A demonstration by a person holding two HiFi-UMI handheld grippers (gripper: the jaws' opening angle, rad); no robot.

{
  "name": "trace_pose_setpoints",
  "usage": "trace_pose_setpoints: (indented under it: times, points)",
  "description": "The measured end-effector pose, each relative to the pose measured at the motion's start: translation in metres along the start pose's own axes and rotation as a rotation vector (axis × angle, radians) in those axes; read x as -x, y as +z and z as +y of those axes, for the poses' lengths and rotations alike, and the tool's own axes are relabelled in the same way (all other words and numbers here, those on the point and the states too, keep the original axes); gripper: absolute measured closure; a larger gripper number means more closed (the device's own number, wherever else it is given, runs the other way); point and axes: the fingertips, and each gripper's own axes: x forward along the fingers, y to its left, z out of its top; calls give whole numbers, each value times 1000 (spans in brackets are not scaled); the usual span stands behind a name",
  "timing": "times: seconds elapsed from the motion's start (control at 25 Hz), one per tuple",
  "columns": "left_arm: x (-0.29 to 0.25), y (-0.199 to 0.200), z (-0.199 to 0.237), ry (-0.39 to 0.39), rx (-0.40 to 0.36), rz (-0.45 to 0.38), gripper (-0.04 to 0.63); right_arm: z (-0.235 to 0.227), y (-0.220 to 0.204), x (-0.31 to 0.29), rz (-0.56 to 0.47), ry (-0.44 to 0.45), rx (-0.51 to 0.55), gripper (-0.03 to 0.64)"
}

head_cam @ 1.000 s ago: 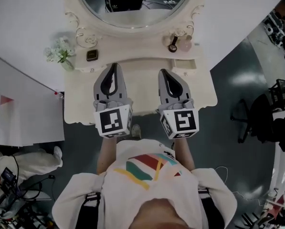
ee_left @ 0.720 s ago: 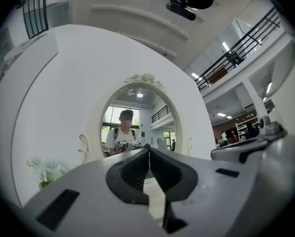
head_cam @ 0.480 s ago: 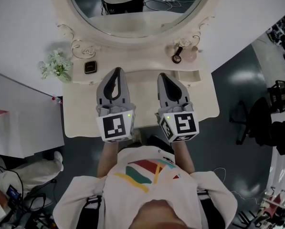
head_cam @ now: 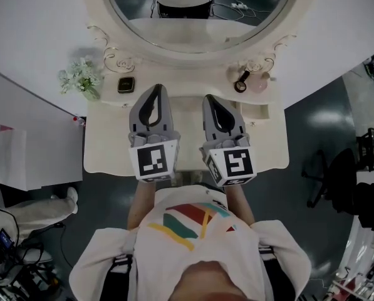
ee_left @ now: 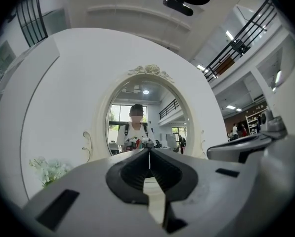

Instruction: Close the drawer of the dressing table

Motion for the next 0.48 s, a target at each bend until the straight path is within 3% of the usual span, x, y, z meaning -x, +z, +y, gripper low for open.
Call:
trace_pose_setpoints:
  times: [0.24,0.48]
  points:
    - [-6,2,-6,4,-2,-36,586,-12,0,4,-8,-21,0,617]
    - [-20,1,-43,-83,8,-58,586,-42,0,25,-9,-114,7,617]
